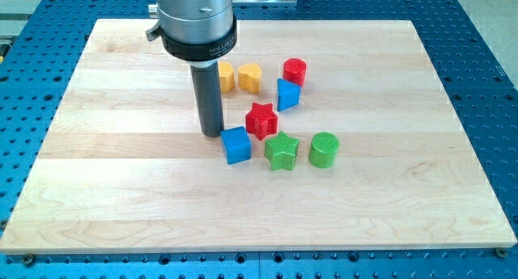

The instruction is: Place the red star and triangle in a horizontal line

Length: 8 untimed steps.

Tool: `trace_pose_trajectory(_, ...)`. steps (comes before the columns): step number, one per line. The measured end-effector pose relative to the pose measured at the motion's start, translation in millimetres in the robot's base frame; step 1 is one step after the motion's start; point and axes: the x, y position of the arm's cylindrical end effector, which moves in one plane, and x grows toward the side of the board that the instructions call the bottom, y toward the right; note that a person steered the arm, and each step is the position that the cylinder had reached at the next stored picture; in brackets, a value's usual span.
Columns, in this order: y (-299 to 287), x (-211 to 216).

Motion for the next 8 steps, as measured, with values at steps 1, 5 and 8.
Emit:
trace_pose_trajectory(1, 40, -1)
trace_pose_trajectory(5, 146, 3)
trace_pose_trajectory(8, 176, -64)
